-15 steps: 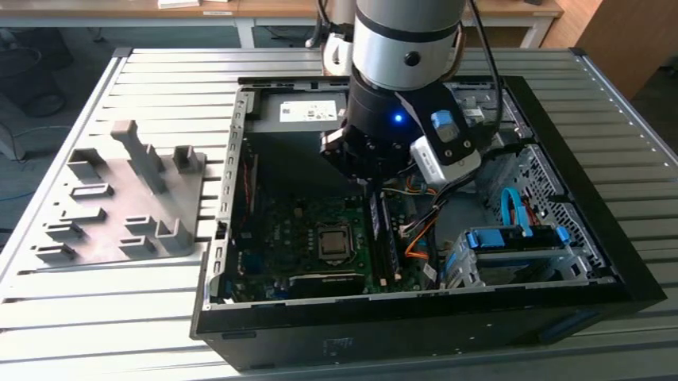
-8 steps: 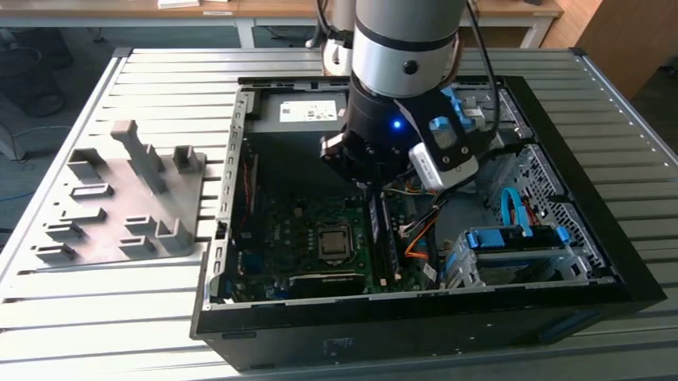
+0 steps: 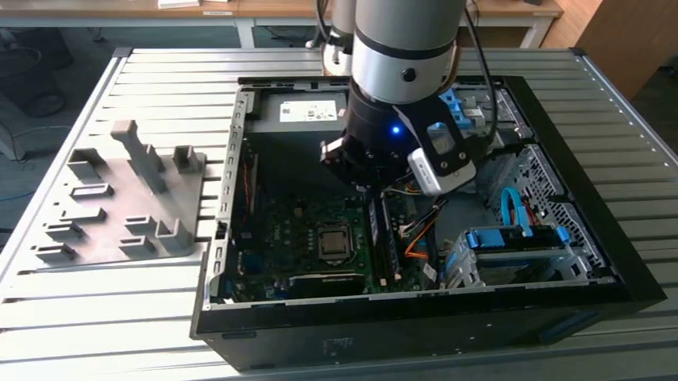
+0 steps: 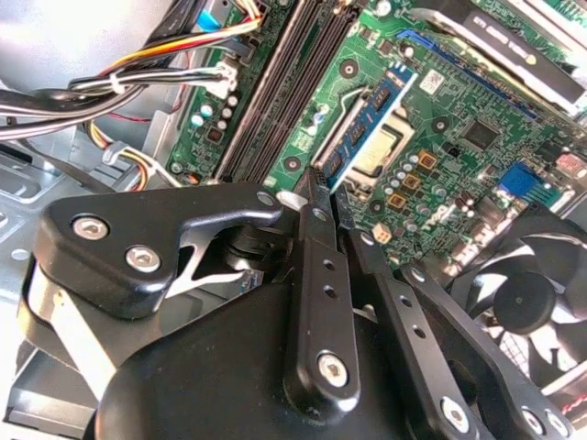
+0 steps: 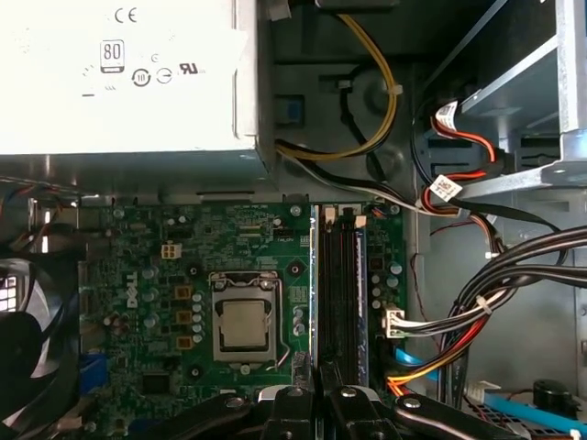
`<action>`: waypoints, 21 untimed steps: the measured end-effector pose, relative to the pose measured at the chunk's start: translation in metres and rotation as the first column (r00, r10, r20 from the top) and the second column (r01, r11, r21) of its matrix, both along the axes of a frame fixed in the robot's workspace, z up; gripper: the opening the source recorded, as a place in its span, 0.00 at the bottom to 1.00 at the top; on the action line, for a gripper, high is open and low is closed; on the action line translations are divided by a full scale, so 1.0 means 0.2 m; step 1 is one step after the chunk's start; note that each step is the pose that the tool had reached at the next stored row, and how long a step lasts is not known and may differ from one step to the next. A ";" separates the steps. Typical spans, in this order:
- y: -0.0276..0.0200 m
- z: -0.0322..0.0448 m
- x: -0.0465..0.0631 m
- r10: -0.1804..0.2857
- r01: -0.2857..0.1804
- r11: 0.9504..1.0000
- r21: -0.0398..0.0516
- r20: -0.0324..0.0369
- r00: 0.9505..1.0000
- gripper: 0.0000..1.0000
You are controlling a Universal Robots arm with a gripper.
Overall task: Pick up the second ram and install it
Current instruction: 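Insert the second ram into the second slot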
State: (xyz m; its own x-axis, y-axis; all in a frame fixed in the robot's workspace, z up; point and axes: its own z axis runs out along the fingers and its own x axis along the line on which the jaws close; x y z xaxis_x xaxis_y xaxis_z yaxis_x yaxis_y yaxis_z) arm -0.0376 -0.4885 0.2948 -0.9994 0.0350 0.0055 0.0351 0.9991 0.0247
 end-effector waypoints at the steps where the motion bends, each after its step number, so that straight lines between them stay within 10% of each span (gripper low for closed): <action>1: 0.000 -0.003 0.00 0.000 0.000 1.000 0.000 0.000 1.000 0.14; 21: -0.001 -0.070 0.00 0.000 0.000 1.000 0.000 0.000 1.000 0.14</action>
State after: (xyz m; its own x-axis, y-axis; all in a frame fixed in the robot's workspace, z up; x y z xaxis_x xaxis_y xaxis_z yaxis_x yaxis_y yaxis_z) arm -0.0376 -0.4886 0.2807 -0.9994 0.0350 0.0055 0.0351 0.9991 0.0248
